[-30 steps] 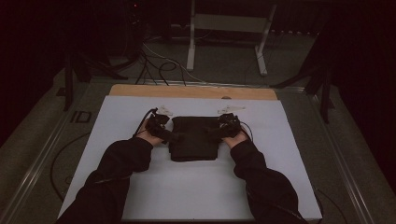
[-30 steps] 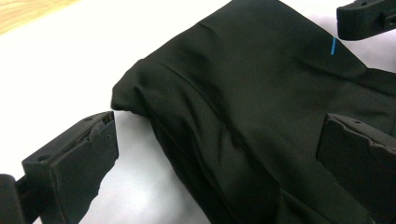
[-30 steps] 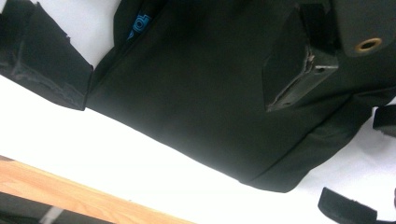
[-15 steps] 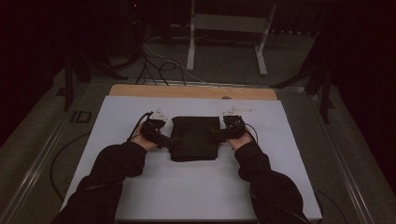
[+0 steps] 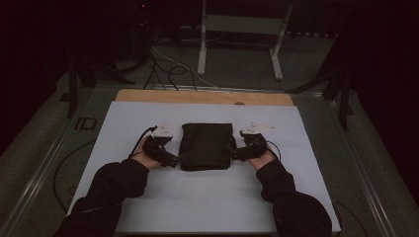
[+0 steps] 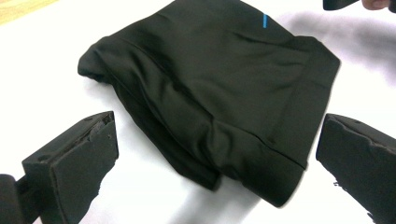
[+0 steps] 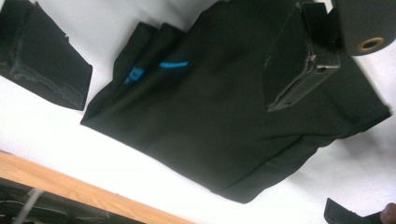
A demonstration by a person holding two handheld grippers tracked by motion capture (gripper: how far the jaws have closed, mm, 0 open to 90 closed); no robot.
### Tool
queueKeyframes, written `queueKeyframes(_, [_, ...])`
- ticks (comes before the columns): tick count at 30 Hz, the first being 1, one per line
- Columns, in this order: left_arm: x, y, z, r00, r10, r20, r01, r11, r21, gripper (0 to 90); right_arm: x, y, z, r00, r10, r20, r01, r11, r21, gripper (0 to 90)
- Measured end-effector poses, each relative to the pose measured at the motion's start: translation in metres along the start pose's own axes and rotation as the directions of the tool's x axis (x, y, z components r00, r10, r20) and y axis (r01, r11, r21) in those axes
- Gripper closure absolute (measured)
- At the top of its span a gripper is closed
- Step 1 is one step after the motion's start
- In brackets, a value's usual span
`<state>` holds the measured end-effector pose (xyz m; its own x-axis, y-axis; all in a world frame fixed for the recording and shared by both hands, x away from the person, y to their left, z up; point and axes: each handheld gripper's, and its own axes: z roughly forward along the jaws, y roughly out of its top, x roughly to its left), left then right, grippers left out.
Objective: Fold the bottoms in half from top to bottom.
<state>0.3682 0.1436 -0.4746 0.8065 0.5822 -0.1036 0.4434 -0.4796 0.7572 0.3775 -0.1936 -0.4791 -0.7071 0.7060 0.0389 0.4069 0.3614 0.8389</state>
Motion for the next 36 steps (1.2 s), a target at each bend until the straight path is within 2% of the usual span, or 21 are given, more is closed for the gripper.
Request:
queueKeyframes(3, [-0.004,-0.008,-0.007,1.0,0.003,0.008,-0.003,0.9999,-0.014,0.2,0.002,-0.003,-0.006,1.0,-0.006,-0.008,0.006,1.0,-0.007,8.1])
queueKeyframes(16, [-0.017,-0.03,-0.022,0.9996,0.028,0.009,-0.028,0.9995,0.012,0.2,0.013,-0.019,-0.031,0.9989,-0.043,-0.018,0.043,0.999,0.005,8.1])
queueKeyframes(28, [-0.023,-0.054,-0.036,0.9999,0.01,0.005,-0.01,0.9994,0.033,0.2,0.016,-0.042,-0.049,0.999,-0.041,-0.02,0.042,0.998,0.055,8.1])
queueKeyframes(36, [-0.026,-0.066,-0.048,0.9999,0.005,-0.01,-0.004,0.9991,0.041,0.2,0.018,-0.055,-0.064,0.9992,-0.038,-0.01,0.039,0.997,0.061,8.1])
